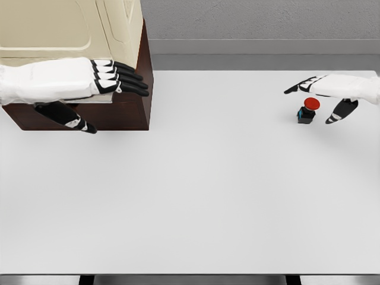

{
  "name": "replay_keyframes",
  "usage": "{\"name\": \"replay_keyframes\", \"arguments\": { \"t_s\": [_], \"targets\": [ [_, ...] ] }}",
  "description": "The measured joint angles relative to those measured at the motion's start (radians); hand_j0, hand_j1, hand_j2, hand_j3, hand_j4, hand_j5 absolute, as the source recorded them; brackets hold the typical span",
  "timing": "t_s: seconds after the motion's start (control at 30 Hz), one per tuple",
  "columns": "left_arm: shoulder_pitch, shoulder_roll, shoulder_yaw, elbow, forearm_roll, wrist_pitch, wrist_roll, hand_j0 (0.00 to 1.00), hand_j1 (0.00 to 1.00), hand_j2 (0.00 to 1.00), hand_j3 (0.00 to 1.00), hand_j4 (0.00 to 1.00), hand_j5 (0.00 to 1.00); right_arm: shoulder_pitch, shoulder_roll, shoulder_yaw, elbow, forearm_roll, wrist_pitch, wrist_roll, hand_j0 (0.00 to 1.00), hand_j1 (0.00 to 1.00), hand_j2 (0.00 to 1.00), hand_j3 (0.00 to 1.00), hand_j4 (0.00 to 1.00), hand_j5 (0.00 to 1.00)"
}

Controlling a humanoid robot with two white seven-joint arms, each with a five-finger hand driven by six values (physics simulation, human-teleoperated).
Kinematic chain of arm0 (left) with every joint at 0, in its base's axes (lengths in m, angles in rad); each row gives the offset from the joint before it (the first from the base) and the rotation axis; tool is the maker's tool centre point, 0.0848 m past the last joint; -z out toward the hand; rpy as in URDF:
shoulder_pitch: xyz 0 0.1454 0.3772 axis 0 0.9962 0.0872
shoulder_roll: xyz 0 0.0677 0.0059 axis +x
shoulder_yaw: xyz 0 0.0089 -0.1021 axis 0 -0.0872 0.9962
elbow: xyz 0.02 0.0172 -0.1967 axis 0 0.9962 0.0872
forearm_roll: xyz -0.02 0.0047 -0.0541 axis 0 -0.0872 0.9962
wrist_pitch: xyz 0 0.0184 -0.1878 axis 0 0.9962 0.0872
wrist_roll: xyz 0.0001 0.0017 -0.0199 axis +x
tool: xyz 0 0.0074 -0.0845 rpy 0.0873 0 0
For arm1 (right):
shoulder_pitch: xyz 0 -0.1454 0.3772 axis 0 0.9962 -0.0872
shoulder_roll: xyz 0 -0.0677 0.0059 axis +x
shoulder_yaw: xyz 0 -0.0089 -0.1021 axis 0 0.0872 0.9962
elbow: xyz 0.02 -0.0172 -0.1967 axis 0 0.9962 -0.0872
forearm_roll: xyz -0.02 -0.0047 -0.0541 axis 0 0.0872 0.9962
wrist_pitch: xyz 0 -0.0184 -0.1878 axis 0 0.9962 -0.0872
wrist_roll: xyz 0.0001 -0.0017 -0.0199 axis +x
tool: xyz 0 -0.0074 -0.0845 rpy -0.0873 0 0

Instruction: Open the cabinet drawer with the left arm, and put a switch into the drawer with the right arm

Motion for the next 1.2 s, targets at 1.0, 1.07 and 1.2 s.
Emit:
{"name": "replay_keyframes", "arguments": {
  "t_s": [1.0,1.07,1.2],
  "targets": [
    [-0.423,0.068,-0.468,0.000,0.109,0.000,-0.067,1.00,1.00,1.00,1.00,1.00,1.00,-0.045,0.116,0.023,0.231,0.045,-0.001,0.000,1.00,1.00,1.00,1.00,1.00,1.00],
    [-0.428,0.063,-0.478,0.000,0.112,0.000,-0.067,1.00,1.00,1.00,1.00,1.00,1.00,-0.054,0.120,0.022,0.242,0.055,-0.001,0.000,1.00,1.00,1.00,1.00,1.00,1.00],
    [-0.430,0.071,-0.490,0.000,0.157,-0.001,-0.067,1.00,1.00,1.00,1.00,1.00,1.00,-0.055,0.130,0.022,0.263,0.068,-0.001,0.000,1.00,1.00,1.00,1.00,1.00,1.00]
  ]
}}
